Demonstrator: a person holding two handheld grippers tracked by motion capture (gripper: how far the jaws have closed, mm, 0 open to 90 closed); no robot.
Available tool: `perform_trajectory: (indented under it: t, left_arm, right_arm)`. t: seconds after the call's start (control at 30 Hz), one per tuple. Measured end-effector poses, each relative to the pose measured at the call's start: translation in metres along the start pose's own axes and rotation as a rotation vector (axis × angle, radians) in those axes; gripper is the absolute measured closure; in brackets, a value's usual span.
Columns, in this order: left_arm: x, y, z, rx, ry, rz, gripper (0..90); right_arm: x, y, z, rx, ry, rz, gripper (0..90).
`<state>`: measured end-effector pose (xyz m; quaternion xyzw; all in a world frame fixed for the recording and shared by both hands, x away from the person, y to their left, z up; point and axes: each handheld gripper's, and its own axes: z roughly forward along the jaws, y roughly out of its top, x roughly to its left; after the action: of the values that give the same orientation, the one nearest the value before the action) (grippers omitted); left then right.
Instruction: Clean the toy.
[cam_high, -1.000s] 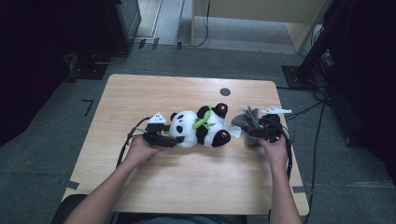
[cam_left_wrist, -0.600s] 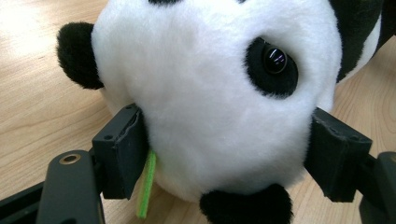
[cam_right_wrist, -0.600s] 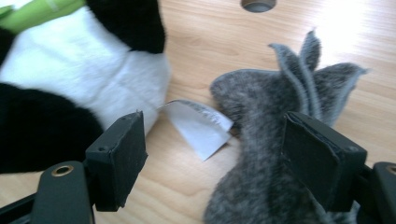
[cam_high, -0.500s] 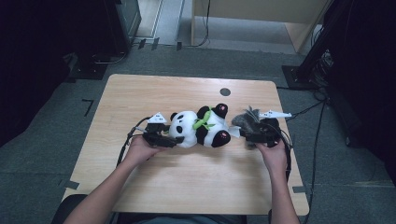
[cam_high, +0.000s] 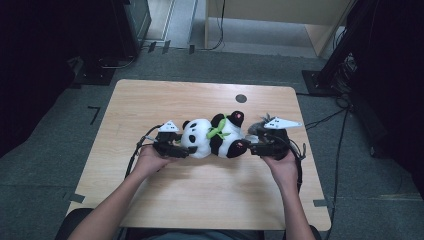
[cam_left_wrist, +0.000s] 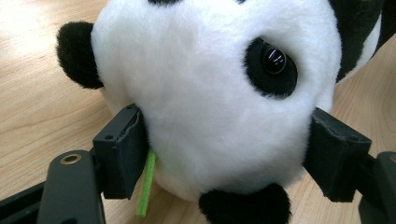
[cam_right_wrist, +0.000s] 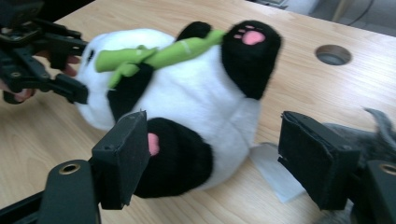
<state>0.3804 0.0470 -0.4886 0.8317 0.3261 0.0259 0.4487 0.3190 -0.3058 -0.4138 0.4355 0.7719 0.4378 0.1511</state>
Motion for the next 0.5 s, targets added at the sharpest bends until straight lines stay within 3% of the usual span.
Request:
perform_trajectory:
  t: [0.2, 0.5]
  left_arm:
    - [0.001, 0.000, 0.000, -0.001, -0.003, -0.006, 23.4]
    - [0.001, 0.000, 0.000, -0.003, -0.005, -0.008, 23.4]
  right_arm:
    - [0.013, 0.002, 0.014, 0.016, 0.052, -0.032, 12.0]
    - [0.016, -0.005, 0.043, 0.079, 0.084, -0.015, 0.0]
